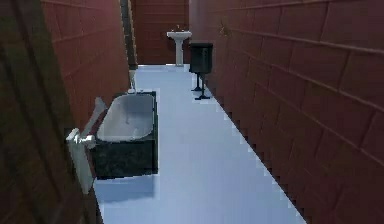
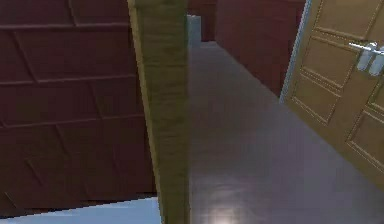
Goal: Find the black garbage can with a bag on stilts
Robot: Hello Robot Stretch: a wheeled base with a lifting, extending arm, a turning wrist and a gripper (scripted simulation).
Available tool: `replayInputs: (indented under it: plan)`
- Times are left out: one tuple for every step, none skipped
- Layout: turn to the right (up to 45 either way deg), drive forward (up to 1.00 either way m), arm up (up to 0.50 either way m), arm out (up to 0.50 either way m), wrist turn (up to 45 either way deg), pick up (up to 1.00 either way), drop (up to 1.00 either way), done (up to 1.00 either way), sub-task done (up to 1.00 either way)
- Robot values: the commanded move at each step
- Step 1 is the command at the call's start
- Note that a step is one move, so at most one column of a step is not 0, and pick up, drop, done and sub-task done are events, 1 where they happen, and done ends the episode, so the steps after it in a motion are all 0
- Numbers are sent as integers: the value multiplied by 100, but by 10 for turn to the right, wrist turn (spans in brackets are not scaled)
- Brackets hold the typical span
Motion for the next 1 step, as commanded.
replayInputs:
  plan:
    - [0,100,0,0,0,0,0,0,0]
